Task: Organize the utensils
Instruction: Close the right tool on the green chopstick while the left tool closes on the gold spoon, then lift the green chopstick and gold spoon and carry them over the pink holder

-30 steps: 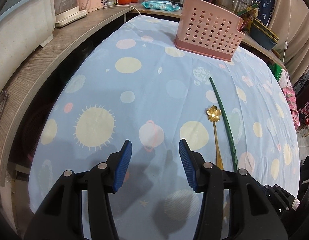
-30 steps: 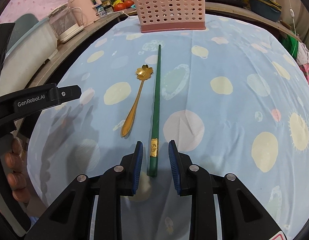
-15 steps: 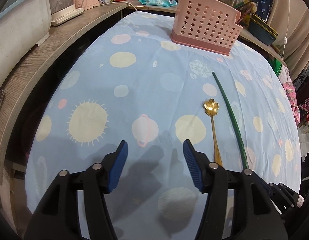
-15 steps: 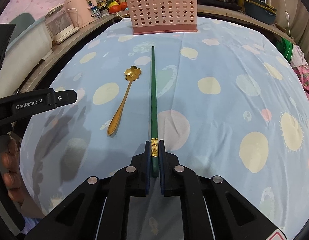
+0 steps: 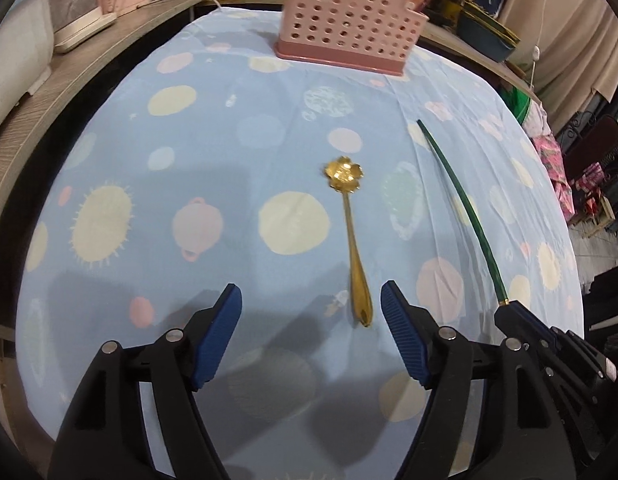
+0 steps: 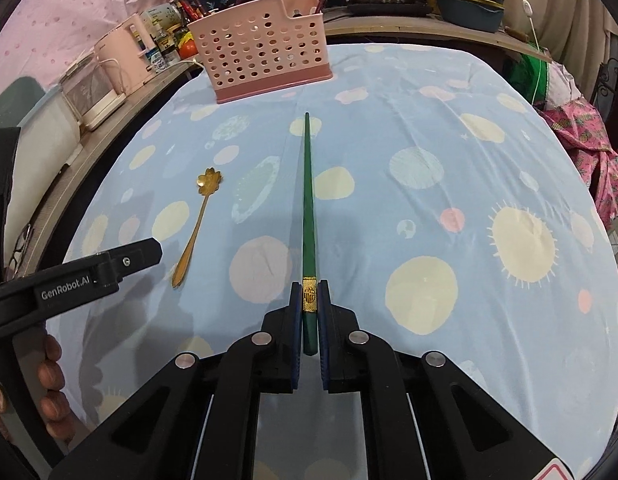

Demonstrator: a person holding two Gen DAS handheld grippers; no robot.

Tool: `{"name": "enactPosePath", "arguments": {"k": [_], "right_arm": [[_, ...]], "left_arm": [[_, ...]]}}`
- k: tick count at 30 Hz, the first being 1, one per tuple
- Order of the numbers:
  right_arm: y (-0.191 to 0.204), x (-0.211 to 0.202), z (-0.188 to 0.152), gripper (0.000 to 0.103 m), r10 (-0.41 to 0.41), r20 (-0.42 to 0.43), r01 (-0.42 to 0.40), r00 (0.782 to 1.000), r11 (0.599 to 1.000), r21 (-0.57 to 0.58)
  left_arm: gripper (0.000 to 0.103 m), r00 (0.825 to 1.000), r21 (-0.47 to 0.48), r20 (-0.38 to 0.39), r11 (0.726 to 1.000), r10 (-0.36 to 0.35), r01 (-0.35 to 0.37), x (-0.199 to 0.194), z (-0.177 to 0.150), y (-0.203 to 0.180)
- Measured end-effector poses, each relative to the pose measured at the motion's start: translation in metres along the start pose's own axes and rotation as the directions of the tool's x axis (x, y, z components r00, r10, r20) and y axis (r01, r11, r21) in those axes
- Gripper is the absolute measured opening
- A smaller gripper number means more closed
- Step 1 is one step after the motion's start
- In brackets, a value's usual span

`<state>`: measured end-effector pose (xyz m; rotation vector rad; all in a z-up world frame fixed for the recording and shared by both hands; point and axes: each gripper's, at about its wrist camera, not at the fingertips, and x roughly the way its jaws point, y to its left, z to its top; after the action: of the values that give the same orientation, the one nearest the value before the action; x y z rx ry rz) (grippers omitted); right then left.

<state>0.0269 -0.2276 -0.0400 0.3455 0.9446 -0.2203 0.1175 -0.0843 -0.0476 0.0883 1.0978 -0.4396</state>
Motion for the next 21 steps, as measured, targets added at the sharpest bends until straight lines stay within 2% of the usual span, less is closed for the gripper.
{"name": "enactPosePath", "arguments": {"k": [2, 4, 6, 8, 10, 12, 16, 20, 21], "right_arm": [[-0.002, 0.001, -0.001, 0.007, 0.000, -0.003, 0.000, 1.000, 1.000, 0.006], [-0.003, 0.003, -0.001, 0.007, 0.003, -0.010, -0.003, 1.000, 1.000, 0.011], [-0.003, 0.004, -0.002, 0.007, 0.009, -0.017, -0.008, 1.000, 1.000, 0.011], [-0.002, 0.004, -0.003, 0.007, 0.008, -0.019, -0.008, 1.000, 1.000, 0.003], [-0.001, 0.004, -0.003, 0.007, 0.010, -0.020, -0.010, 1.000, 1.000, 0.003], [-0.002, 0.004, -0.003, 0.007, 0.013, -0.023, -0.013, 1.000, 1.000, 0.005], [-0.003, 0.006, -0.005, 0.007, 0.013, -0.033, -0.013, 0.999, 1.000, 0.005], [-0.003, 0.011, -0.008, 0.007, 0.010, -0.053, -0.010, 0.999, 1.000, 0.000], [-0.003, 0.012, -0.008, 0.007, 0.011, -0.055, -0.011, 0.998, 1.000, 0.002]], "left_arm": [[0.068, 1.000, 0.005, -0.006, 1.000, -0.011, 0.011, 0.003, -0.001, -0.003], [0.062, 1.000, 0.013, -0.007, 1.000, -0.014, 0.014, 0.005, -0.001, -0.007], [0.052, 1.000, 0.021, -0.022, 1.000, -0.021, 0.022, 0.010, 0.001, -0.009], [0.046, 0.999, 0.019, -0.038, 0.999, -0.026, 0.027, 0.014, 0.001, -0.009], [0.045, 0.999, 0.033, -0.030, 0.999, -0.015, 0.016, 0.015, 0.000, -0.012], [0.035, 0.999, 0.041, -0.029, 0.999, -0.020, 0.021, 0.015, 0.000, -0.013], [0.027, 1.000, 0.057, -0.025, 0.998, -0.014, 0.015, 0.016, -0.001, -0.015], [0.011, 1.000, 0.064, -0.026, 0.998, -0.017, 0.019, 0.016, -0.001, -0.015], [0.011, 0.999, 0.063, -0.028, 0.998, -0.022, 0.024, 0.016, -0.001, -0.014]]}}
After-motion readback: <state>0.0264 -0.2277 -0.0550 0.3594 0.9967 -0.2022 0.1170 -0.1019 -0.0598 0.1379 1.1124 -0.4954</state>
